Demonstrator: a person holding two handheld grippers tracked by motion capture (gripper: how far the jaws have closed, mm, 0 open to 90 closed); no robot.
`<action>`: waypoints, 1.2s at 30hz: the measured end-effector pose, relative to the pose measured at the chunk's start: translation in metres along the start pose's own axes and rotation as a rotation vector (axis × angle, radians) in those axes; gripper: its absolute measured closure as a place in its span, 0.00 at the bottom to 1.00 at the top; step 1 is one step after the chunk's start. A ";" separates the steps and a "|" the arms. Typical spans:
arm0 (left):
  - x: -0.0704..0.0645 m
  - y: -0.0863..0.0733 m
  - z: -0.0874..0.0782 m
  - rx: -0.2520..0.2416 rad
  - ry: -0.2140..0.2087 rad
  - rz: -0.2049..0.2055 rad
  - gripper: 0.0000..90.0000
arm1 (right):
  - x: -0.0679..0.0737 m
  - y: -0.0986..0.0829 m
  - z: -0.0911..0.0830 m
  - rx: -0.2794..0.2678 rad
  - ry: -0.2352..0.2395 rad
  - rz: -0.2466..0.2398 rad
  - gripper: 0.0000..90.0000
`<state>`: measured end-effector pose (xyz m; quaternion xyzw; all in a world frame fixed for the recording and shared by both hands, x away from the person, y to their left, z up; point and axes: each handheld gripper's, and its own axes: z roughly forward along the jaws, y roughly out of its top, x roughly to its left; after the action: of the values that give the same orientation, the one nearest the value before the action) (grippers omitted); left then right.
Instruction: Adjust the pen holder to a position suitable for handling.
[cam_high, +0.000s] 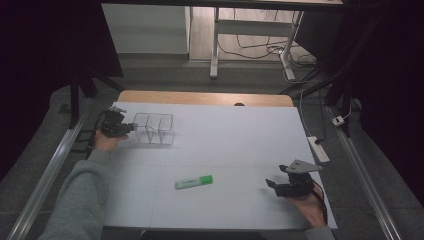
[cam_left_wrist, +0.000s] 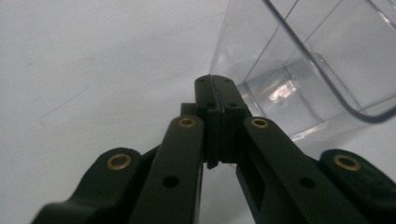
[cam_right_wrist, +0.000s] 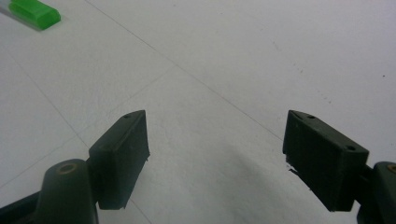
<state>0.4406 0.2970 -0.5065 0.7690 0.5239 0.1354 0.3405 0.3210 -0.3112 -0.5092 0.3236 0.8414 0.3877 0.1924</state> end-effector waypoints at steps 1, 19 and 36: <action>-0.002 0.000 0.000 0.000 -0.004 0.004 0.99 | 0.000 0.000 0.000 -0.003 -0.001 0.001 0.25; -0.030 0.008 0.007 0.005 -0.086 0.071 0.99 | 0.001 0.000 0.001 0.002 0.001 -0.003 0.25; -0.062 0.019 0.017 0.011 -0.147 0.144 0.99 | 0.000 -0.001 0.002 0.006 0.001 -0.002 0.25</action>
<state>0.4384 0.2308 -0.4970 0.8143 0.4416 0.0996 0.3633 0.3214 -0.3103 -0.5107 0.3233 0.8429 0.3850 0.1914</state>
